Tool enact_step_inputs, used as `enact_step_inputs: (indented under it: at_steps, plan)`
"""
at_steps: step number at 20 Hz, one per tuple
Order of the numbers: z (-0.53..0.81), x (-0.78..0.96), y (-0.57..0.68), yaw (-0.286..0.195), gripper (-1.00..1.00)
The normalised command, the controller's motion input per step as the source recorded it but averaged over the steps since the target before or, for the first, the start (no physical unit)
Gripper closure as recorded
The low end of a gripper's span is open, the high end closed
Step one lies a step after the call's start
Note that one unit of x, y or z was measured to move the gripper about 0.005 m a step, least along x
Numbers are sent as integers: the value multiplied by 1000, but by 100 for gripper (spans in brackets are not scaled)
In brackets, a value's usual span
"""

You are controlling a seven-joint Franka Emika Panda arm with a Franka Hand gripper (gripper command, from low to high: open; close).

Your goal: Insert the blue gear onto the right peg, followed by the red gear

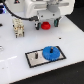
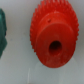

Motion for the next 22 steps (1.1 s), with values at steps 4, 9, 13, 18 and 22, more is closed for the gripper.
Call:
enact_step_inputs:
  at_steps: [4, 9, 13, 18, 22]
  plan:
    - [-67, -259, -4, 0, 100]
    - [-17, -220, 7, 0, 100]
    - [237, -6, 39, 0, 100]
    - [535, 246, 67, 0, 100]
    - [581, 533, -53, 0, 100]
